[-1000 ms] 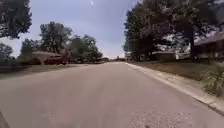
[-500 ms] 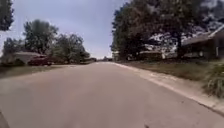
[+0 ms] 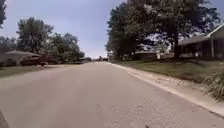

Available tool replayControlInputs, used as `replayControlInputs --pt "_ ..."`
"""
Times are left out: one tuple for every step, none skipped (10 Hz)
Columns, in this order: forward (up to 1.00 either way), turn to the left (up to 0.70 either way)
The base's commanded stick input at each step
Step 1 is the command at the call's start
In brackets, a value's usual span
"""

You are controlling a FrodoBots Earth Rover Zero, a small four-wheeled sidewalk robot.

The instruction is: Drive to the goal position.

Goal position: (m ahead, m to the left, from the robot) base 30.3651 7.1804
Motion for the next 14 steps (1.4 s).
replayControlInputs --pt "0.7 0.0" --pt "0.7 0.0" --pt "0.7 0.0" --pt "0.7 0.0" --pt "0.7 0.0" --pt "0.7 0.0" --pt "0.7 0.0" --pt "0.7 0.0" --pt "0.7 0.0" --pt "0.7 0.0" --pt "0.7 0.0" --pt "0.7 0.0" --pt "0.7 0.0" --pt "0.7 0.0"
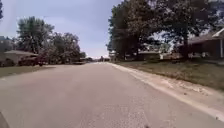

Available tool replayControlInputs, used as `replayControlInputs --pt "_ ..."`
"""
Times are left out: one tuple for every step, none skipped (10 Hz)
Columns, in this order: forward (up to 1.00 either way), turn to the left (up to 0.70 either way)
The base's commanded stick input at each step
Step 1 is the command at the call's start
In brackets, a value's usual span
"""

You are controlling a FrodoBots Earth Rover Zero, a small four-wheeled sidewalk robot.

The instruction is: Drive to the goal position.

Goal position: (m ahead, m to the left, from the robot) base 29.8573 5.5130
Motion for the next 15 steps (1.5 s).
replayControlInputs --pt "0.7 0.0" --pt "0.7 0.0" --pt "0.7 0.0" --pt "0.7 0.0" --pt "0.7 0.0" --pt "0.7 0.0" --pt "0.7 0.0" --pt "0.7 0.0" --pt "0.7 0.0" --pt "0.7 0.0" --pt "0.7 0.0" --pt "0.7 0.0" --pt "0.7 0.0" --pt "0.7 0.0" --pt "0.7 0.0"
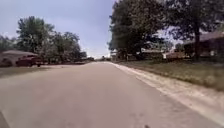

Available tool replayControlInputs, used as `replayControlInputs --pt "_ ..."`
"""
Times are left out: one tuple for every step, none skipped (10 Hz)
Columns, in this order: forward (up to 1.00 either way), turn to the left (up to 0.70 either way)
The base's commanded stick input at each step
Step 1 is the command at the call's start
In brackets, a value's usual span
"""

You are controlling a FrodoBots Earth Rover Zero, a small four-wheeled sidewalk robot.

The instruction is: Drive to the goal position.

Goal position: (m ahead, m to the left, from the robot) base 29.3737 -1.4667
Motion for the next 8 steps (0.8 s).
replayControlInputs --pt "0.7 0.0" --pt "0.7 0.0" --pt "0.7 0.0" --pt "0.7 0.0" --pt "0.7 0.0" --pt "0.7 0.0" --pt "0.7 0.0" --pt "0.7 0.0"
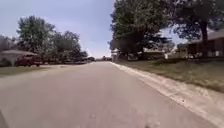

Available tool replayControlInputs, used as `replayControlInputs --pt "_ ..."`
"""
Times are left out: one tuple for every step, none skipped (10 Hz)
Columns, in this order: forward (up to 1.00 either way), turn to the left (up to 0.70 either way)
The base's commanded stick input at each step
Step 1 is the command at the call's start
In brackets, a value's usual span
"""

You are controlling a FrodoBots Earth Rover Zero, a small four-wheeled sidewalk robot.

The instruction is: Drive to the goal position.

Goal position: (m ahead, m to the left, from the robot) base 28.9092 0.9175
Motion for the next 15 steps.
replayControlInputs --pt "0.7 0.0" --pt "0.7 0.0" --pt "0.7 0.0" --pt "0.7 0.0" --pt "0.7 0.0" --pt "0.7 0.0" --pt "0.7 0.0" --pt "0.7 0.0" --pt "0.7 0.0" --pt "0.7 0.0" --pt "0.7 0.0" --pt "0.7 0.0" --pt "0.7 0.0" --pt "0.7 0.0" --pt "0.7 0.0"
